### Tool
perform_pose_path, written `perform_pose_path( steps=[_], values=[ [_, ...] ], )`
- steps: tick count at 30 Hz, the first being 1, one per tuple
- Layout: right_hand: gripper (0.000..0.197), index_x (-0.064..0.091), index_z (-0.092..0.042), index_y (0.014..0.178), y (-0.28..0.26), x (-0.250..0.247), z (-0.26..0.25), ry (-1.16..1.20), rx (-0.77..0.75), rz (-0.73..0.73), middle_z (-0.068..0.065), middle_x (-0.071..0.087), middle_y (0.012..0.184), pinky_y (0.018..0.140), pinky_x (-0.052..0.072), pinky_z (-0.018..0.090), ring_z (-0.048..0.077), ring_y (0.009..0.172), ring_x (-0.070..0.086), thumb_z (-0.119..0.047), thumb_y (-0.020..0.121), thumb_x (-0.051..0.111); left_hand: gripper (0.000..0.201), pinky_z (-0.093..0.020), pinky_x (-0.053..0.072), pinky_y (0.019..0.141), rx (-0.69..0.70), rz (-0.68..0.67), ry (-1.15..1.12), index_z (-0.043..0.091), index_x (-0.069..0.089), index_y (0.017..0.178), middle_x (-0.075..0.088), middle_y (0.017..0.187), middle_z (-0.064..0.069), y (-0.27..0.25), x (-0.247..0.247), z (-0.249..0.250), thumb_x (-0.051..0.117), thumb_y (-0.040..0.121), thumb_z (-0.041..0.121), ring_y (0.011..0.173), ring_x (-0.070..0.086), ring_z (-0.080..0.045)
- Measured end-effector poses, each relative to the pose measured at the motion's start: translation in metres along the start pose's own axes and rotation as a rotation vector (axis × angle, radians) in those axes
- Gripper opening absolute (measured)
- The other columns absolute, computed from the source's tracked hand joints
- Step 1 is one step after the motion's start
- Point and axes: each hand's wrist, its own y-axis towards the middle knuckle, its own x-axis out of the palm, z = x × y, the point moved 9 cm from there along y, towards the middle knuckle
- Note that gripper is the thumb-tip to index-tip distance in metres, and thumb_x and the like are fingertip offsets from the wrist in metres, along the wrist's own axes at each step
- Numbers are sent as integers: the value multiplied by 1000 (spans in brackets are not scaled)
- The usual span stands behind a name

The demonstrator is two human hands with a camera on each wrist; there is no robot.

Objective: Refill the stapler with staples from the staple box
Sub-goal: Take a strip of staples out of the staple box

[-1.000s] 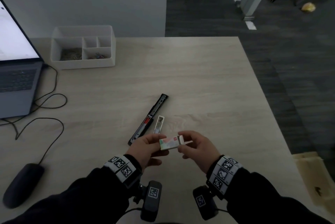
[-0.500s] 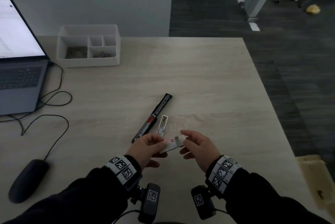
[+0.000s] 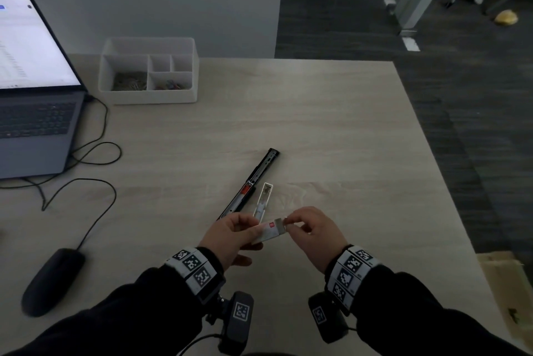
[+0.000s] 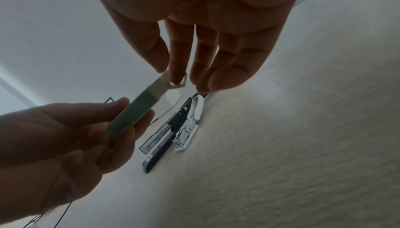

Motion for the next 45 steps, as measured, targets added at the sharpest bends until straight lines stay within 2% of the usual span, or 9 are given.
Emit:
perform_pose_path(
  steps=[7,12,19,26,30,36,40,42,45],
  values=[
    [12,69,-30,74,1,5,17,24,237,-8,-11,65,81,68,57,36,10,66,60,-42,78,69,34,-31,56,51,11,-7,4,6,65,104,75,102,-15,-1,2,1,80,78,23,76,75,-21],
    [16,71,-22,70,1,5,25,38,337,3,-9,61,64,66,59,40,13,55,56,-38,73,73,28,-32,55,54,22,-6,36,8,66,101,75,100,-13,0,1,-1,79,79,20,76,75,-20],
    [12,69,-23,64,-4,5,29,76,407,-4,-5,59,59,60,58,40,15,52,54,-31,71,73,30,-34,56,56,9,-1,62,8,66,102,76,99,-12,1,1,-9,79,79,23,76,75,-19],
    [13,73,-8,78,-9,7,37,230,479,-53,4,60,66,49,47,26,16,59,52,-20,78,70,32,-33,56,55,-24,11,37,6,66,105,75,101,-12,4,-3,-16,79,80,23,74,74,-18],
    [11,74,-15,69,-7,-6,65,137,566,38,-1,62,57,51,46,27,16,51,53,-26,72,74,28,-30,55,51,-40,27,17,9,67,102,75,98,-8,4,-7,-20,79,80,23,73,73,-17],
    [12,74,-24,72,9,-7,61,-286,372,-110,-15,59,65,61,41,18,7,66,58,-34,76,70,29,-31,55,52,-47,40,15,10,67,102,76,95,-4,3,-11,-20,79,80,25,75,74,-18],
    [9,69,-32,71,10,-13,35,-199,237,29,0,64,86,77,45,25,15,79,58,-27,78,72,28,-31,55,54,-41,51,18,11,68,101,76,95,-4,2,-12,-19,79,79,25,77,75,-19],
    [20,63,-37,65,8,-6,14,-113,126,32,-2,64,81,73,49,28,10,71,56,-24,78,73,29,-32,56,55,-37,55,26,11,68,101,76,95,-4,2,-12,-18,79,78,26,78,75,-20],
    [10,69,-34,70,3,11,-9,-75,3,-39,-5,63,80,68,49,25,4,69,54,-28,77,73,32,-30,56,54,-28,52,33,9,66,104,76,97,-6,2,-9,-16,79,80,25,76,74,-17]
  ],
)
